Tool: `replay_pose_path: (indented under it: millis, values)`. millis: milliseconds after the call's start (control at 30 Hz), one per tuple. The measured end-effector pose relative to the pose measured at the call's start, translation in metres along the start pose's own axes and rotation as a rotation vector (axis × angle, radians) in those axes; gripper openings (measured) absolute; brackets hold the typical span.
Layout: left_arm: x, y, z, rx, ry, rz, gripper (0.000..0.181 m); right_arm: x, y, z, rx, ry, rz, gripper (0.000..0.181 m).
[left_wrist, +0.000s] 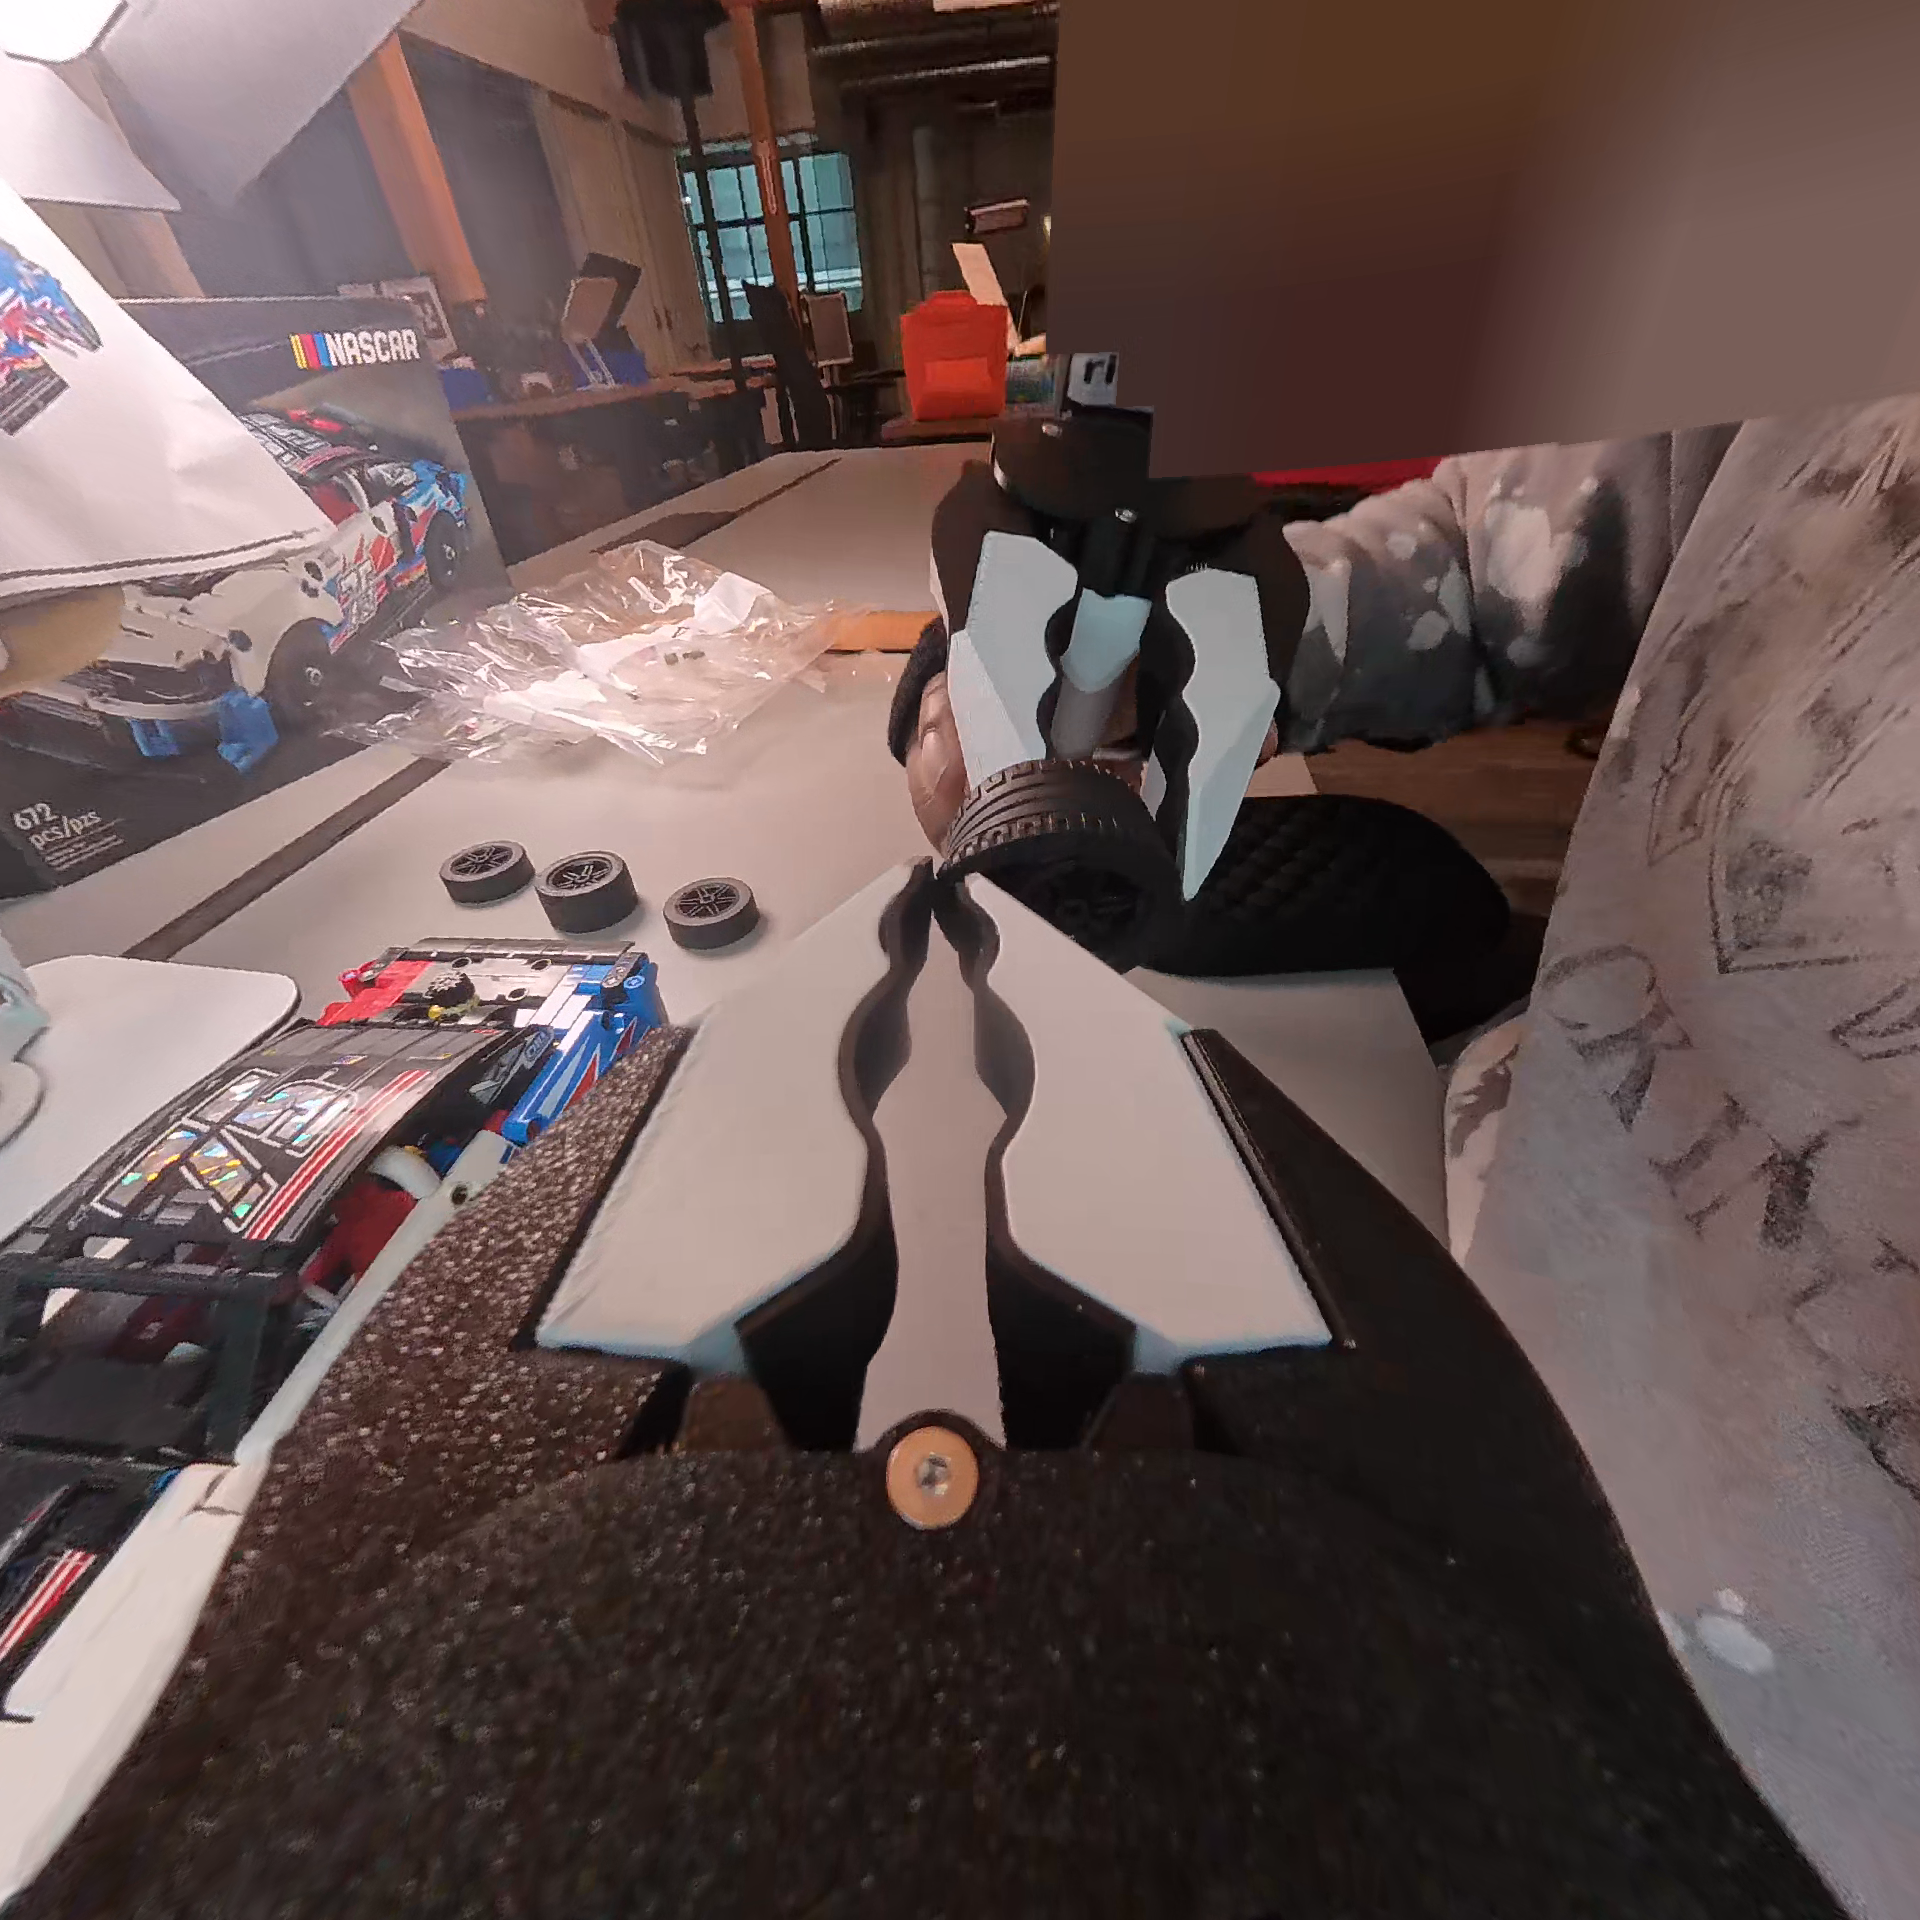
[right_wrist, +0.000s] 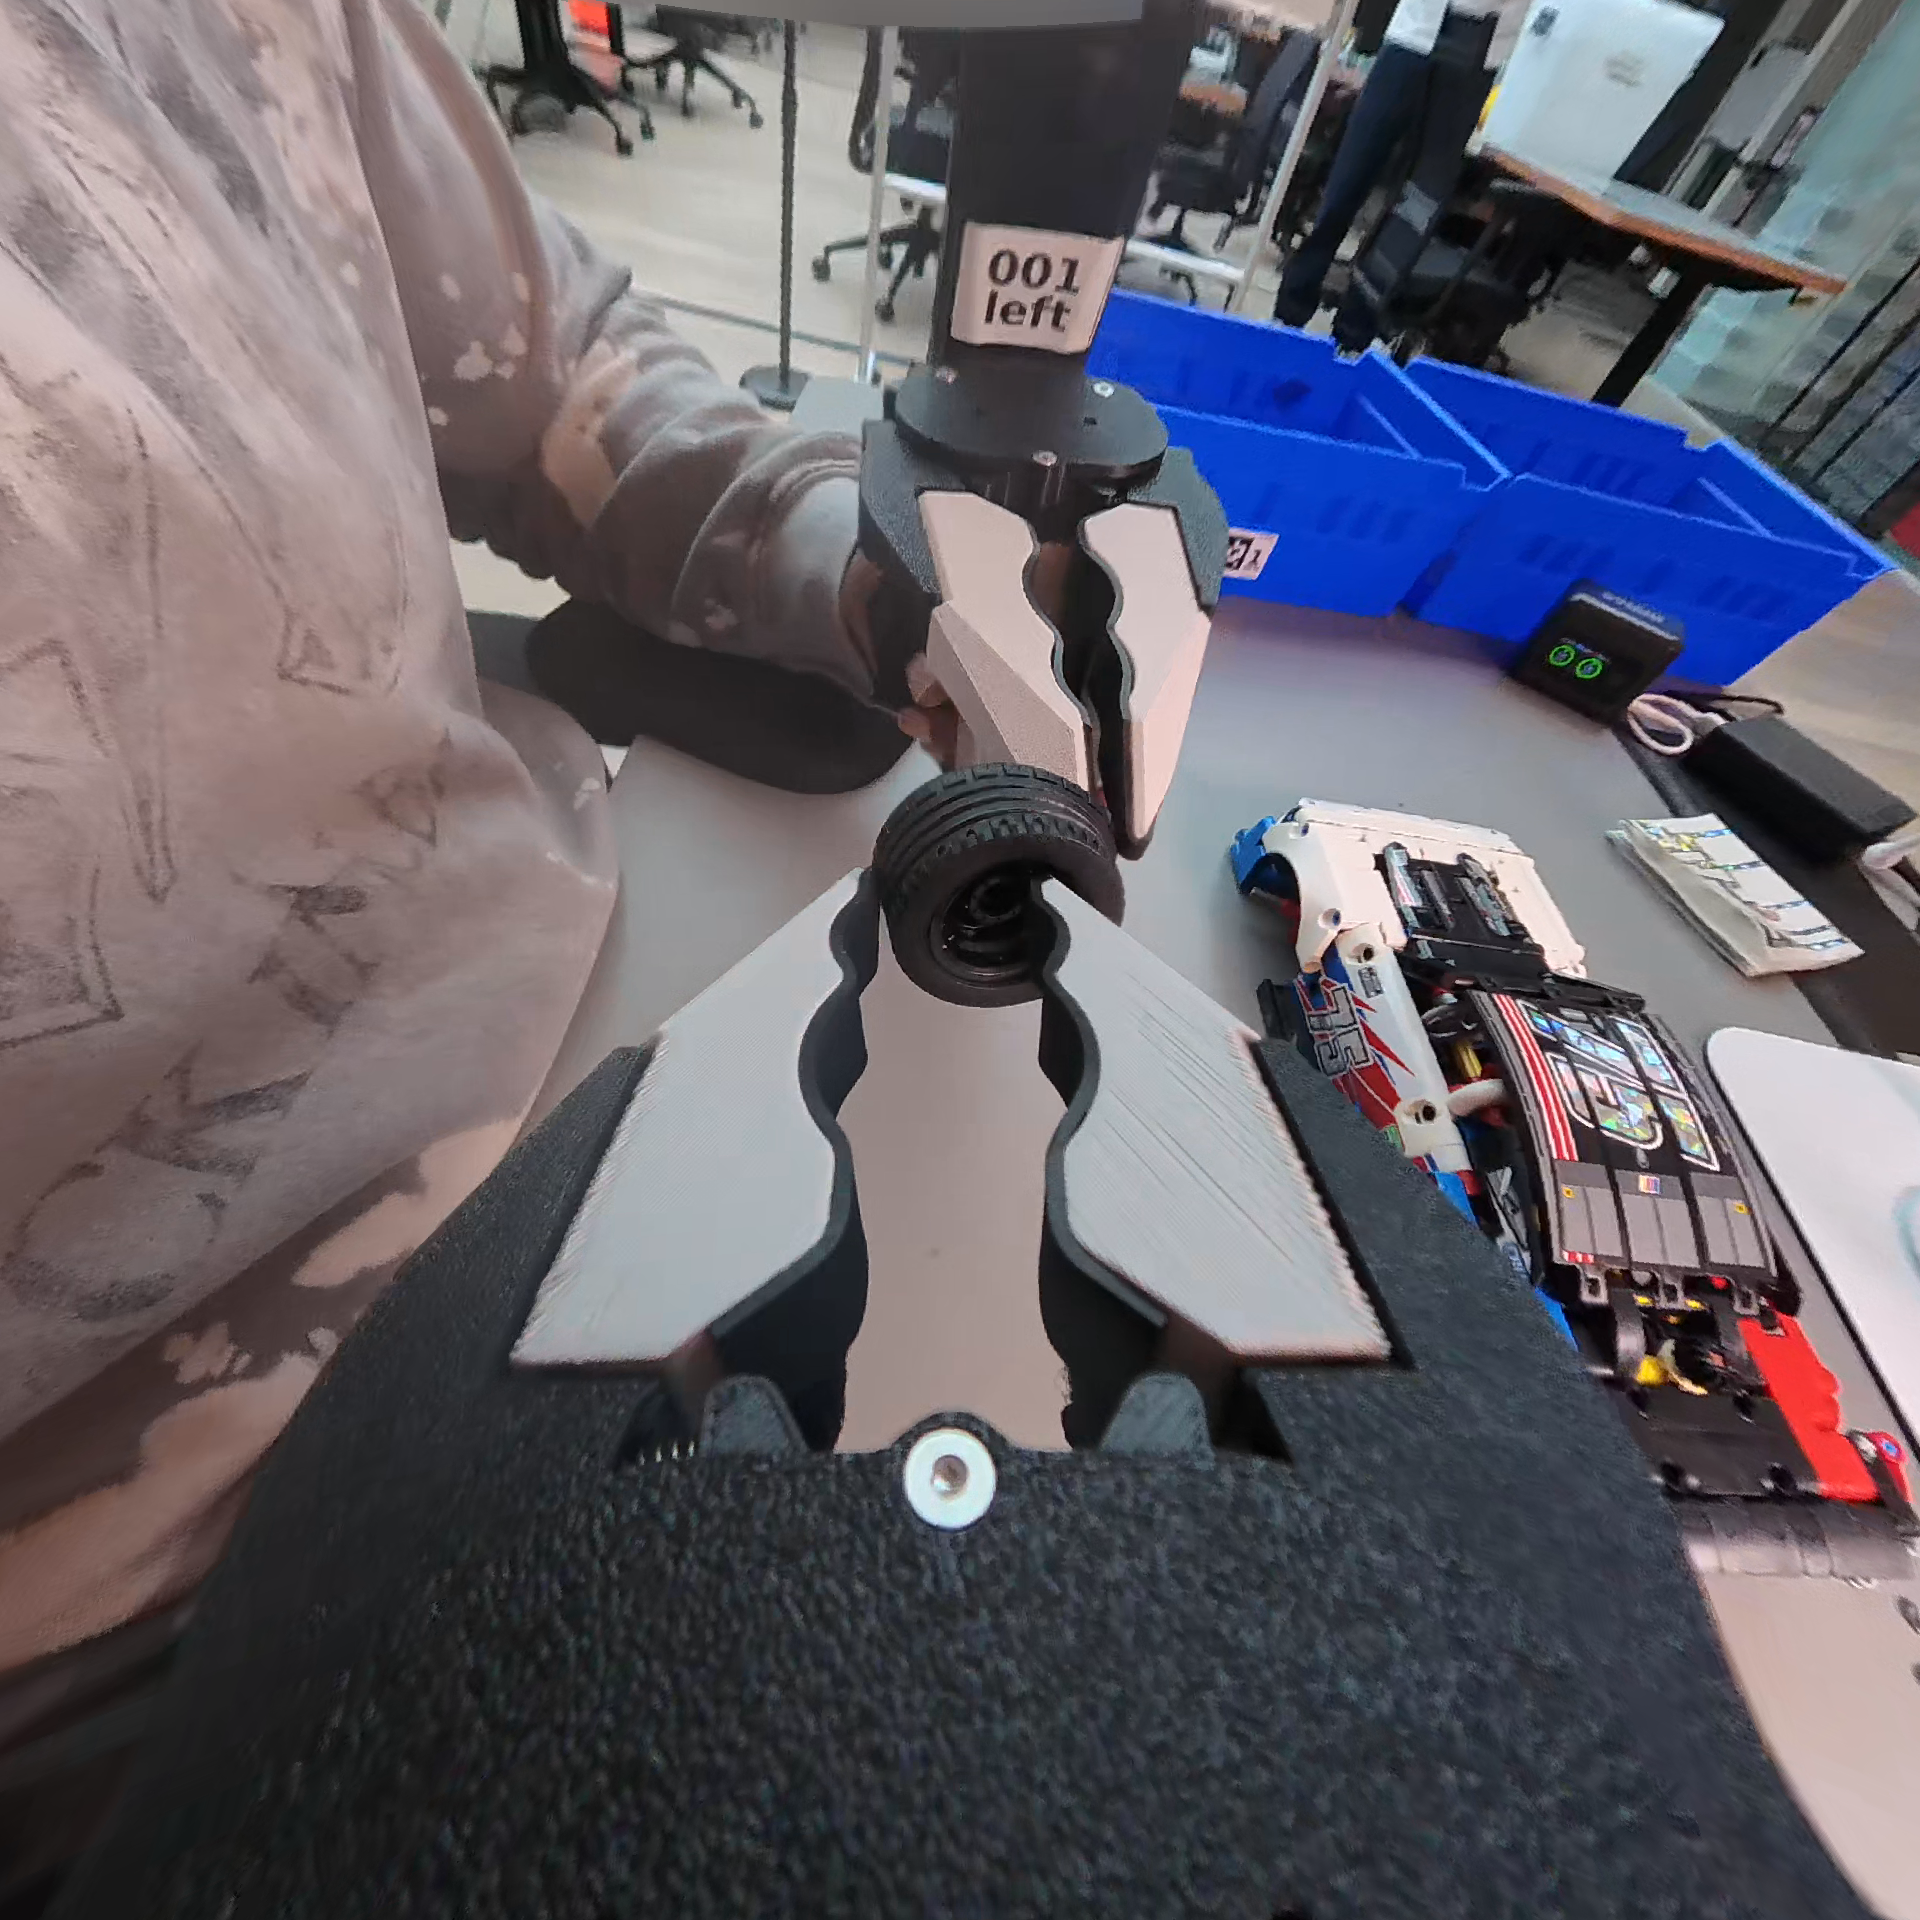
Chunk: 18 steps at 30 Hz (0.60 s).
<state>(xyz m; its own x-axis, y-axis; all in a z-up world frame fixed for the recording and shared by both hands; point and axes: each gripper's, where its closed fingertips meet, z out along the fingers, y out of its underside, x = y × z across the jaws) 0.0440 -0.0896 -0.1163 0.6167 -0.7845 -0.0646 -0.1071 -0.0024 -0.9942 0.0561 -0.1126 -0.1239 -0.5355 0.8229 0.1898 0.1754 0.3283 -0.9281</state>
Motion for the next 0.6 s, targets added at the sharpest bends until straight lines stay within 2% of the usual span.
replay_pose_path:
  millis: [67, 133, 200, 300, 433, 500, 600]
  values:
    - [0.0, -0.004, -0.001, 0.03, 0.021, -0.06, 0.005, 0.0, -0.006, -0.002, 0.084, 0.004, 0.039, 0.027]
    - [-0.002, -0.006, -0.002, 0.043, 0.048, -0.148, 0.022, -0.003, -0.012, -0.005, 0.175, -0.036, 0.11, 0.027]
    - [-0.001, -0.006, -0.004, 0.051, 0.113, -0.26, 0.018, -0.004, -0.016, -0.009, 0.258, -0.066, 0.18, 0.024]
    - [0.0, -0.009, -0.009, 0.096, 0.179, -0.378, 0.024, -0.002, -0.019, -0.018, 0.352, -0.119, 0.267, 0.01]
    - [0.0, -0.005, -0.004, 0.086, 0.19, -0.429, 0.01, -0.004, -0.017, -0.015, 0.364, -0.188, 0.338, 0.01]
    - [0.002, -0.004, -0.004, 0.079, 0.193, -0.424, 0.008, -0.002, -0.014, -0.012, 0.349, -0.209, 0.391, 0.019]
    - [-0.005, 0.002, -0.004, 0.051, 0.117, -0.389, 0.003, 0.009, -0.007, -0.012, 0.342, -0.2, 0.504, 0.022]
